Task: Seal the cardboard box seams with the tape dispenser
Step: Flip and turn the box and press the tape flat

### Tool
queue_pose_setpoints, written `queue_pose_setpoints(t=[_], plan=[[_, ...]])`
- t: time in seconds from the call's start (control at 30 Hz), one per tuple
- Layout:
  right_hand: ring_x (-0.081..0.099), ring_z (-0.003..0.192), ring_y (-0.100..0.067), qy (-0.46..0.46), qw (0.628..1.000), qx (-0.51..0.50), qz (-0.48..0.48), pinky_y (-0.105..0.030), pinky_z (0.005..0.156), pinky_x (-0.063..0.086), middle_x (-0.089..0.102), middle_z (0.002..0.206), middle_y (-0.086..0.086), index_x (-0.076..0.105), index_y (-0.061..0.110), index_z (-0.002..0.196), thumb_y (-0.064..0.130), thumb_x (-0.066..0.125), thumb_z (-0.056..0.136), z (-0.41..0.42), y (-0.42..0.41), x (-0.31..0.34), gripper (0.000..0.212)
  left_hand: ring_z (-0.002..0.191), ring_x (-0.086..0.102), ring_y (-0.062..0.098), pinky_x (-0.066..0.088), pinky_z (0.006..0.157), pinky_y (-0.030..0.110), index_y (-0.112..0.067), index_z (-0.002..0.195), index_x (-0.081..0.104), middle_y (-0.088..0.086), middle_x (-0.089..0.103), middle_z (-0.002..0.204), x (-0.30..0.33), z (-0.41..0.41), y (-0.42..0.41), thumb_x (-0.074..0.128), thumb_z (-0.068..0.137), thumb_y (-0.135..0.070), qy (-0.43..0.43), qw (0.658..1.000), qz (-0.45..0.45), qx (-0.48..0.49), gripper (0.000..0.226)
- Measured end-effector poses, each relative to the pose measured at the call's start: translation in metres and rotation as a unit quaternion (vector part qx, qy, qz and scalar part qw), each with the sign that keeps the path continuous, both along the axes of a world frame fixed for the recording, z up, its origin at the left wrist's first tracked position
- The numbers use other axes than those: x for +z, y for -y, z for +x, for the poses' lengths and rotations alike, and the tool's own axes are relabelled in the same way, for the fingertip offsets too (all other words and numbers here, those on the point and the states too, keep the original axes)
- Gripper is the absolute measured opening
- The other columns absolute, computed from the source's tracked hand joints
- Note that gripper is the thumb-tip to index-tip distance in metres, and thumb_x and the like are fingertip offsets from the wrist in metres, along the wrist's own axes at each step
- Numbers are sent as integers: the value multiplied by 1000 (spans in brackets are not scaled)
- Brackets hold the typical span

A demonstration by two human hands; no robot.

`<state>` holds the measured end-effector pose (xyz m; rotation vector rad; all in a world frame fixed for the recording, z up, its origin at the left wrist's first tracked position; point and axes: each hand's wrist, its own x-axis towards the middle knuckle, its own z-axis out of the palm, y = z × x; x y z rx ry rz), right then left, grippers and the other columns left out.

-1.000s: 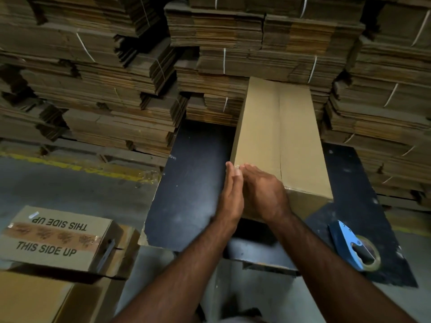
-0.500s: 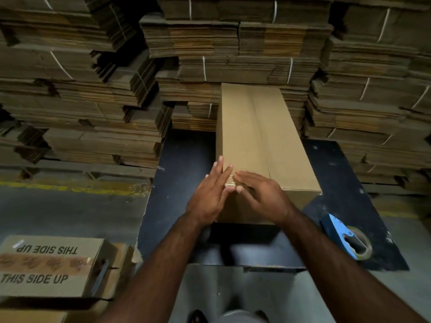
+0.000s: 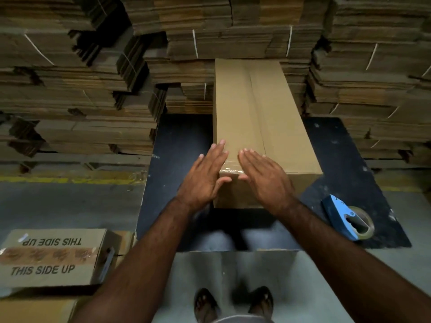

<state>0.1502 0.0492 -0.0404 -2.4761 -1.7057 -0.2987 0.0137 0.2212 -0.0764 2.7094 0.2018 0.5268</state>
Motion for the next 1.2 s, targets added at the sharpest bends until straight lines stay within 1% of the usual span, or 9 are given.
queue_pose_setpoints(t=[0.13, 0.23, 0.33, 0.5, 0.6, 0.77, 0.9, 1.1, 1.2], plan=[[36, 142, -22, -39, 999, 27, 12, -39, 115, 30, 40, 152, -11, 39, 7, 148, 50, 25, 102, 2, 3, 14, 64, 153, 1, 15, 13, 123, 46, -12, 157, 24, 1, 11, 166, 22, 1, 8, 24, 103, -55, 0, 999, 28, 20, 69], [35, 142, -24, -60, 997, -9, 48, -40, 117, 27, 40, 152, -12, 40, 6, 147, 47, 19, 103, 10, 12, 20, 64, 151, 18, 20, 21, 121, 45, -8, 151, 37, 7, 29, 161, 33, 19, 20, 28, 104, -46, 24, 998, 60, 14, 62], [41, 139, -25, -30, 997, -32, 67, -42, 111, 36, 45, 149, -12, 45, 5, 144, 41, 22, 104, 12, 16, 10, 59, 146, 33, 28, 26, 119, 47, -4, 144, 48, 13, 42, 154, 23, 26, 18, 35, 104, -42, 36, 995, 98, 2, 57], [46, 135, -24, -14, 999, -14, 49, -39, 108, 38, 49, 145, -13, 49, 5, 141, 41, 37, 101, 18, 18, -5, 55, 145, 34, 30, 22, 120, 47, -3, 146, 45, 13, 40, 155, 18, 23, 6, 36, 104, -40, 14, 986, 156, -65, 57], [42, 138, -23, -33, 999, 13, 14, -39, 112, 35, 46, 149, -12, 45, 7, 144, 47, 29, 101, 19, 25, 1, 61, 146, 34, 27, 25, 119, 48, -6, 148, 43, 11, 38, 156, 25, 17, 2, 37, 103, -42, -9, 980, 185, -76, 58], [44, 137, -26, -51, 995, -63, 53, -40, 113, 31, 49, 146, -14, 48, 5, 142, 46, 20, 103, 34, 38, 17, 63, 136, 49, 24, 35, 112, 51, -9, 138, 57, 9, 55, 144, 48, 35, 38, 26, 104, -47, -12, 983, 182, 28, 60], [45, 136, -26, -44, 995, -72, 49, -36, 114, 27, 51, 144, -13, 50, 5, 140, 46, 17, 104, 34, 45, 8, 64, 139, 44, 26, 31, 112, 57, -14, 144, 50, 3, 48, 151, 40, 46, 56, 26, 102, -51, -57, 974, 203, 79, 60], [48, 133, -27, -27, 999, -28, 27, -41, 110, 36, 52, 143, -14, 51, 6, 140, 44, 36, 101, 41, 49, 0, 57, 142, 41, 28, 35, 112, 53, -14, 149, 42, 4, 39, 157, 38, 42, 41, 28, 103, -50, -89, 964, 249, -2, 60], [47, 134, -28, -59, 998, 6, -2, -44, 110, 38, 50, 145, -14, 49, 6, 141, 52, 28, 99, 42, 52, 6, 66, 143, 39, 27, 34, 112, 51, -14, 150, 41, 5, 38, 157, 39, 34, 39, 28, 102, -50, -88, 963, 254, -16, 61]])
